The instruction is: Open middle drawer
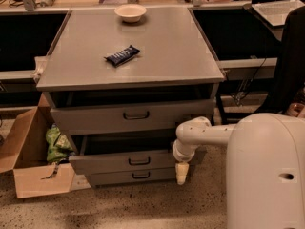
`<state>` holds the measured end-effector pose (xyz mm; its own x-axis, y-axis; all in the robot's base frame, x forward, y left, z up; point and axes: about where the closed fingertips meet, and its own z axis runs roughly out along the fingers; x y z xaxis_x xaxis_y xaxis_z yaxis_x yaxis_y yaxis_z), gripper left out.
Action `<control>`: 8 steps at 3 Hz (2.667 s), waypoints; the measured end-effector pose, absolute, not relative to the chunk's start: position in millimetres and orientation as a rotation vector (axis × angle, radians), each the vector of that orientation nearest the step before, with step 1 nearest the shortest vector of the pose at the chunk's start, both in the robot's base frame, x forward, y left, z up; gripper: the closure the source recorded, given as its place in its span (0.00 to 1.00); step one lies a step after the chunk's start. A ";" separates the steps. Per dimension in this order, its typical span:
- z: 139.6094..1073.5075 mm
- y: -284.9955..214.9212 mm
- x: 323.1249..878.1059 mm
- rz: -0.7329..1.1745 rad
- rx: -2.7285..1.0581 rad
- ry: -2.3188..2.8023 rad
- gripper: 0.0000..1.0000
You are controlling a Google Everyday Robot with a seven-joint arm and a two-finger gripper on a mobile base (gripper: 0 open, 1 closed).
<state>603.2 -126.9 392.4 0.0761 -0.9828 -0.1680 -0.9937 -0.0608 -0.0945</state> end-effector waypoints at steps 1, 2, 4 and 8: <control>388.2 -123.8 585.5 0.081 -2.192 2.023 0.18; 392.8 -122.7 580.9 0.080 -2.198 2.025 0.43; 399.6 -123.4 583.9 0.079 -2.198 2.025 0.89; 407.5 -119.2 580.3 0.065 -2.179 2.009 0.20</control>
Offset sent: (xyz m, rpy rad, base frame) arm -0.0989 0.0180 0.0239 -0.0990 -0.0186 0.0593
